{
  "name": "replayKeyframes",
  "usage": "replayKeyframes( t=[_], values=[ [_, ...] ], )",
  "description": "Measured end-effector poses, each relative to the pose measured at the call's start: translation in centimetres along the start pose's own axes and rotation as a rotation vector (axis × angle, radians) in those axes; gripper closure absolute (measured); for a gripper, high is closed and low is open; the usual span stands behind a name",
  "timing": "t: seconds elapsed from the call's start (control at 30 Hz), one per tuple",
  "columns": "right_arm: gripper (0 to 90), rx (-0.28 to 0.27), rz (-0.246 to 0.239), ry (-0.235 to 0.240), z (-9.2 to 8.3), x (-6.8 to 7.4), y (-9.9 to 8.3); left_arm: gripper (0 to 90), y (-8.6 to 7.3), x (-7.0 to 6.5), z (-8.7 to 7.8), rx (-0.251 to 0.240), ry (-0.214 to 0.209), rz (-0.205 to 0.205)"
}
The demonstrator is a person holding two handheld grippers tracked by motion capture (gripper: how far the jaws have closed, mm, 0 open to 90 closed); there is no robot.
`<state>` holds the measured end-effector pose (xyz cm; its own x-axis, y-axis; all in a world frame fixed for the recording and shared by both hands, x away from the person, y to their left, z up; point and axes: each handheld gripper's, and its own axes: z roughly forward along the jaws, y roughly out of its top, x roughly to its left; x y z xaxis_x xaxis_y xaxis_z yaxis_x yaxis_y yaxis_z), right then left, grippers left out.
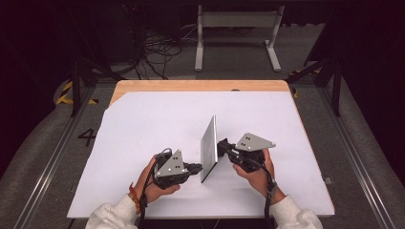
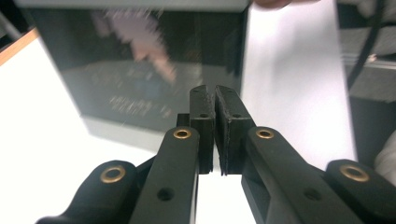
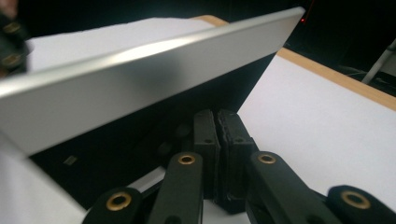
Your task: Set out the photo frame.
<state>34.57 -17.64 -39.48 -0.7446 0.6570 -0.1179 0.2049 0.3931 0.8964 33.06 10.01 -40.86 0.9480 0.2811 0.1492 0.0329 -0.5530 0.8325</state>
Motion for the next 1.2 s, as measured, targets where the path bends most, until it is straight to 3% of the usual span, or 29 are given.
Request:
replayKeyframes(
  t=[0.13, 0.33, 0.6, 0.8, 0.97, 1.17, 1.2],
  values=[
    [79.5, 0.023, -0.017, 0.08, -1.2, 1.1, -0.5, 83.4, -1.6, 0.6, -1.4, 0.022, 0.036, -0.04],
    [75.2, 0.066, -0.007, 0.107, -2.2, 2.7, -2.1, 79.1, -4.0, 0.3, -3.6, 0.043, 0.079, -0.089],
    [65.4, 0.057, -0.009, 0.1, -2.2, 4.8, -2.3, 74.9, -6.6, 0.1, -5.2, 0.067, 0.12, -0.159],
    [59.1, 0.013, 0.03, 0.081, -1.4, 5.4, -2.2, 68.7, -6.8, 0.0, -4.7, 0.087, 0.135, -0.156],
    [59.2, 0.026, 0.029, 0.075, -0.5, 5.7, -2.2, 67.6, -6.8, -0.5, -3.9, 0.11, 0.117, -0.15],
    [57.4, 0.037, 0.075, 0.077, 0.4, 5.6, -2.1, 67.2, -6.7, -0.5, -3.9, 0.102, 0.116, -0.149],
    [55.2, 0.032, 0.114, 0.07, 0.5, 5.6, -1.9, 66.9, -6.8, -0.5, -3.9, 0.105, 0.116, -0.155]
  ],
)
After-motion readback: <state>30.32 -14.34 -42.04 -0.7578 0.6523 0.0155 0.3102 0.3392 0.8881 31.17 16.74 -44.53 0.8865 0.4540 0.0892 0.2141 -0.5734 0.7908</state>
